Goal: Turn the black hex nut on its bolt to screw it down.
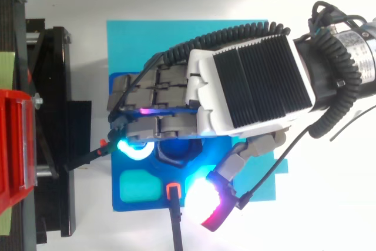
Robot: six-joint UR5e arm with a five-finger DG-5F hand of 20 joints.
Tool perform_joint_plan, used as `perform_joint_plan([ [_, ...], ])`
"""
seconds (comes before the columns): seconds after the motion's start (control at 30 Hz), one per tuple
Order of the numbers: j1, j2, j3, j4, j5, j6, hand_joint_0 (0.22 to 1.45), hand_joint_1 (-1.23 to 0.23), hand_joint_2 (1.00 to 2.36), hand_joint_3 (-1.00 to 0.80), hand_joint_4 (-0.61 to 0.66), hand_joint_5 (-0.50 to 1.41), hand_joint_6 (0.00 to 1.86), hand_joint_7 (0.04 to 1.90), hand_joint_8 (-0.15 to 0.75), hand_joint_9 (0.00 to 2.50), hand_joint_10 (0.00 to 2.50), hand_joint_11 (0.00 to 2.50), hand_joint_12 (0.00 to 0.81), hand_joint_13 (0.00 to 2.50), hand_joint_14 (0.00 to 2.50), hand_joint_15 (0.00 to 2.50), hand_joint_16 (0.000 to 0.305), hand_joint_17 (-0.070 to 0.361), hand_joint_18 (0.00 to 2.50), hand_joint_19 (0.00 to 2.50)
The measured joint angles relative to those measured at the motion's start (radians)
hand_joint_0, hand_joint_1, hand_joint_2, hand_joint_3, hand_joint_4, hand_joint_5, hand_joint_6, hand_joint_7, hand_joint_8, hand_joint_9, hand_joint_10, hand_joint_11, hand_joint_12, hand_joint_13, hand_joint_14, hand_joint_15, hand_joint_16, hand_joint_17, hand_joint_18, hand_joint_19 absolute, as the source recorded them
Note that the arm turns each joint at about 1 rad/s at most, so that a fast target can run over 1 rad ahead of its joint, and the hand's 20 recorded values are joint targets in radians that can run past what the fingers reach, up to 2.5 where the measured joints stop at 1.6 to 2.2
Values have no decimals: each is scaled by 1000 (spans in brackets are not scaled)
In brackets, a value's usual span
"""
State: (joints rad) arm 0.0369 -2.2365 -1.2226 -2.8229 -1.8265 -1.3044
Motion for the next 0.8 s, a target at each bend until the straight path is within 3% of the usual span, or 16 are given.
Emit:
perform_joint_plan([
  [0.23, -23, 0, 0, 4, -26, -1, 420, -346, 1000, -500, 444, -185, 647, 933, 365, 483, 6, 312, 387, 551, 4, 127, 57, 128, 688, 347],
  [0.43, -48, 0, 0, 5, -57, -13, 421, -340, 1000, -500, 439, -188, 669, 902, 369, 498, 7, 324, 387, 558, 4, 132, 56, 127, 693, 349],
  [0.6, -69, 0, 0, 12, -86, -21, 421, -337, 1000, -500, 443, -188, 665, 910, 371, 502, 7, 325, 385, 560, 4, 136, 56, 127, 696, 348],
  [0.8, -85, 0, 0, 19, -112, -21, 422, -332, 1000, -500, 446, -176, 566, 1054, 366, 500, 7, 329, 385, 561, 4, 136, 57, 127, 695, 349],
])
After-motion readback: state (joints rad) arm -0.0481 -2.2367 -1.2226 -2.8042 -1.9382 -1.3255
